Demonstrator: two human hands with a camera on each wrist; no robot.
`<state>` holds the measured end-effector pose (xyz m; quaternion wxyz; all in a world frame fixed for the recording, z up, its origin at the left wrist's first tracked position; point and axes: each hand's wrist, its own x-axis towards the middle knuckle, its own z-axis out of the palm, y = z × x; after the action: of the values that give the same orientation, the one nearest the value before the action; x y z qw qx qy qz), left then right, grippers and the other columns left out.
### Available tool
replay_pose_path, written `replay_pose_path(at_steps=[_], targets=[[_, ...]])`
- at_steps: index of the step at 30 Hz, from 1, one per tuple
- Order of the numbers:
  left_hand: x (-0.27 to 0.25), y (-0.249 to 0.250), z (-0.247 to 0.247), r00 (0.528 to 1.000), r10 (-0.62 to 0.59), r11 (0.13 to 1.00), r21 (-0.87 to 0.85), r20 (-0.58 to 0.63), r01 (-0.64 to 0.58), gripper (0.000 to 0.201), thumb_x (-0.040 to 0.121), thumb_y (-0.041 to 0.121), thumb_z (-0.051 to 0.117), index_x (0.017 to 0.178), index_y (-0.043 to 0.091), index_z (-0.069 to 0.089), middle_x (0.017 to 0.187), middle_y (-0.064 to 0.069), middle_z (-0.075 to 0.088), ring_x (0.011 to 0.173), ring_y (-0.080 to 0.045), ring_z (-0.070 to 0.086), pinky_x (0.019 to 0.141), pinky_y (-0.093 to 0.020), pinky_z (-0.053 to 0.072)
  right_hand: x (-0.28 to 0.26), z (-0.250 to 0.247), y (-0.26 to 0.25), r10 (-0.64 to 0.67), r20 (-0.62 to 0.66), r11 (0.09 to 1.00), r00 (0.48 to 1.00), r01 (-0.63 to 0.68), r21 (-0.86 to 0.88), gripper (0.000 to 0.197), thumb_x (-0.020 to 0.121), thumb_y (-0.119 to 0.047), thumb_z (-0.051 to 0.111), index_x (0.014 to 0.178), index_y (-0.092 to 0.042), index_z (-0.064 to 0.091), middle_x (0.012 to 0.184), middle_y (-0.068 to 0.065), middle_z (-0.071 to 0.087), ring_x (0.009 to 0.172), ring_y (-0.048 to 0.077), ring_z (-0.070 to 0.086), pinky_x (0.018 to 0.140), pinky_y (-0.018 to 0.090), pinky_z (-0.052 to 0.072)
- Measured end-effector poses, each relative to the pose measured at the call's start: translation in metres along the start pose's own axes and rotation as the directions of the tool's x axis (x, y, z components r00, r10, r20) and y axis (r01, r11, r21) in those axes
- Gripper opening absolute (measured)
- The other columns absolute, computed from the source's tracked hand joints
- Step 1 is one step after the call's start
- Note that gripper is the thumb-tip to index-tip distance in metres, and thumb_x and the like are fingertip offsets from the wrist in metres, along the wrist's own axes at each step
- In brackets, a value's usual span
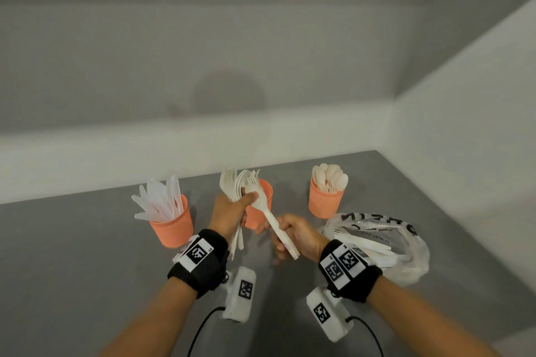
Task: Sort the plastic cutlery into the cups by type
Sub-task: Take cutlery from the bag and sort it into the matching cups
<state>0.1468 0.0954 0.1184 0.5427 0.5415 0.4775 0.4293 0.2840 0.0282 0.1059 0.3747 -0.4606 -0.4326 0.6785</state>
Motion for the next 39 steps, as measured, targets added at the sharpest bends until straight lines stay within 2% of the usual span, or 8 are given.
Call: replay_pose_path(at_steps=[2,5,11,15,20,27,34,39], targets=[[0.000,0.001,0.007,0.999,0.036,0.999,0.026,-0.036,-0.035,0.015,0.085,0.005,0.059,0.070,0.007,0.056,0.045,-0.004,0.044,0.029,-0.004,0.037,0.038,-0.019,0.034,0.000,0.001,-0.007,-0.063,-0.133,0.996,0.989,0.054,-0.072,0.030,0.084,-0.010,0.037,0.111,-0.006,0.050,0.055,0.003,0.061,0.050,0.012,0.059,0.054,0.021,0.052],[-0.005,0.006,0.025,0.994,0.097,0.995,0.008,-0.056,-0.096,0.013,0.086,0.003,0.058,0.073,0.005,0.056,0.048,-0.003,0.048,0.036,-0.007,0.044,0.039,-0.017,0.036,0.003,-0.003,-0.022,-0.177,-0.263,0.975,0.948,0.133,-0.178,0.034,0.091,0.002,0.037,0.121,-0.012,0.040,0.079,0.010,0.061,0.073,0.021,0.061,0.070,0.021,0.051],[-0.005,0.010,0.052,0.990,0.111,0.991,-0.084,0.086,-0.103,0.026,0.086,0.018,0.064,0.062,0.008,0.057,0.038,0.005,0.050,0.029,-0.004,0.041,0.035,-0.015,0.035,0.006,-0.021,-0.046,-0.323,-0.382,0.925,0.866,0.204,-0.320,0.029,0.093,0.004,0.030,0.114,0.004,0.049,0.091,0.020,0.058,0.059,0.012,0.044,0.055,0.022,0.039],[0.018,0.003,0.039,0.998,-0.038,0.964,-0.261,0.044,0.048,0.034,0.091,0.018,0.058,0.059,0.010,0.048,0.037,0.005,0.045,0.033,-0.008,0.042,0.040,-0.017,0.037,0.000,-0.068,-0.071,-0.344,-0.588,0.934,0.731,0.332,-0.134,0.032,0.086,0.011,0.027,0.085,-0.008,0.053,0.072,0.007,0.052,0.063,0.016,0.050,0.060,0.020,0.045],[0.054,0.010,0.022,0.978,0.051,0.968,-0.229,-0.200,-0.098,0.036,0.089,0.023,0.060,0.057,0.013,0.047,0.034,0.005,0.050,0.033,-0.006,0.047,0.044,-0.017,0.045,-0.004,-0.133,-0.100,-0.436,-0.659,0.881,0.613,0.439,-0.175,0.037,0.080,0.017,0.032,0.069,-0.012,0.052,0.047,-0.005,0.062,0.069,0.020,0.060,0.071,0.026,0.046],[0.095,0.024,0.045,0.894,0.216,0.950,-0.127,-0.393,-0.286,0.043,0.090,0.032,0.058,0.052,0.014,0.047,0.036,0.006,0.050,0.036,-0.005,0.047,0.048,-0.017,0.045,0.011,-0.175,-0.093,-0.432,-0.615,0.901,0.660,0.338,-0.270,0.036,0.079,0.019,0.032,0.068,-0.011,0.050,0.065,0.013,0.055,0.065,0.023,0.057,0.068,0.029,0.047],[0.110,-0.021,0.071,0.882,0.223,0.971,0.020,-0.415,-0.237,0.039,0.087,0.029,0.063,0.055,0.009,0.052,0.052,-0.002,0.055,0.040,0.001,0.050,0.050,-0.007,0.043,0.036,-0.195,-0.064,-0.380,-0.555,0.922,0.740,0.252,-0.295,0.034,0.079,0.018,0.034,0.066,-0.010,0.048,0.045,-0.003,0.062,0.050,0.003,0.061,0.061,0.016,0.050],[0.109,-0.045,0.071,0.890,0.238,0.971,0.127,-0.390,-0.204,0.032,0.086,0.033,0.063,0.071,0.004,0.065,0.068,-0.005,0.063,0.056,0.008,0.058,0.059,-0.006,0.043,0.046,-0.199,-0.051,-0.373,-0.563,0.908,0.738,0.166,-0.384,0.031,0.079,0.012,0.041,0.067,-0.015,0.050,0.057,-0.001,0.064,0.050,-0.002,0.058,0.066,0.021,0.048]])
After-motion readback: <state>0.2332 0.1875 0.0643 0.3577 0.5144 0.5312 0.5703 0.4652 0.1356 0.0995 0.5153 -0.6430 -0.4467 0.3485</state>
